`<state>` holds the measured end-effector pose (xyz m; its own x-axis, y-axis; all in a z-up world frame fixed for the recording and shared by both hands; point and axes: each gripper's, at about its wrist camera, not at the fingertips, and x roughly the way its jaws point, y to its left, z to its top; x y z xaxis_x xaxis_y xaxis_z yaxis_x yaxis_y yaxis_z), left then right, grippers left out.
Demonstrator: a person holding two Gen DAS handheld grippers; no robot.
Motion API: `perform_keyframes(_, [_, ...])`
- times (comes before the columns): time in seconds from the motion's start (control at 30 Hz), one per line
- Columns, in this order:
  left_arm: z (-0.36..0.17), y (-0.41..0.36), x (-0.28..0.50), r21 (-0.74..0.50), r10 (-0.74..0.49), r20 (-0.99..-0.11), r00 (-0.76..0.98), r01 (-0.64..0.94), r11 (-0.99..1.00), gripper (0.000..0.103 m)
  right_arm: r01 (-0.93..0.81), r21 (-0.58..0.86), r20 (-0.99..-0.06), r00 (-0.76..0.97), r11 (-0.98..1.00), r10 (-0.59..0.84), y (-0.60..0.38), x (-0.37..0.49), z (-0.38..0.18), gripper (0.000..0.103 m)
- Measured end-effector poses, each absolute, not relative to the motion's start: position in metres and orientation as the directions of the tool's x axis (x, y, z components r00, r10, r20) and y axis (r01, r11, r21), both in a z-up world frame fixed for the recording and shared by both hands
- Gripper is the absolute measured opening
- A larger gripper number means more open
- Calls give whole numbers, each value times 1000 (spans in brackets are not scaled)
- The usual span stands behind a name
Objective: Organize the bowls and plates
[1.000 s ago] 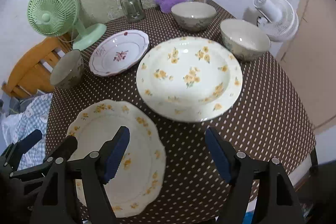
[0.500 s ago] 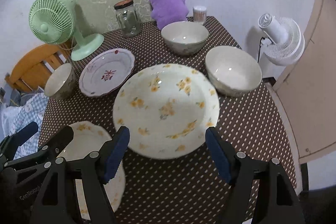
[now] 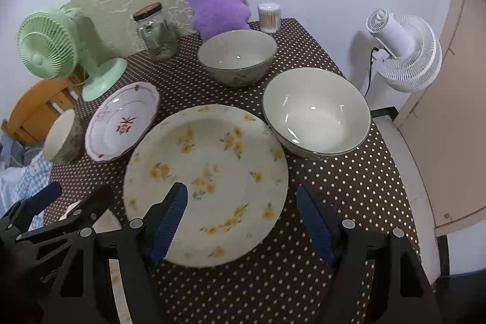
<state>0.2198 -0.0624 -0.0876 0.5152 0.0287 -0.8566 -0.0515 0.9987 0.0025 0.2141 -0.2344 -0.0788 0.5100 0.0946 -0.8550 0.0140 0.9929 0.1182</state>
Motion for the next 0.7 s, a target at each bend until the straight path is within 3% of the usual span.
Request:
perform_keyframes(0.33, [-129,-81,252,21,20,-884,467,-4,1000,92,87,126,-885,459,988,72,-244,238,-120,73])
perform_keyframes(0.6, [-148,-86,269,8,2,-905,426,12,1000,83,112,127,-904,421,986,69,-241,254,-142,66])
perform_keyframes(0.7, [-151,-88,271,-2,-9,-908,420,16,1000,81,132,123,-910,411,984,58,-240,258,-149,58])
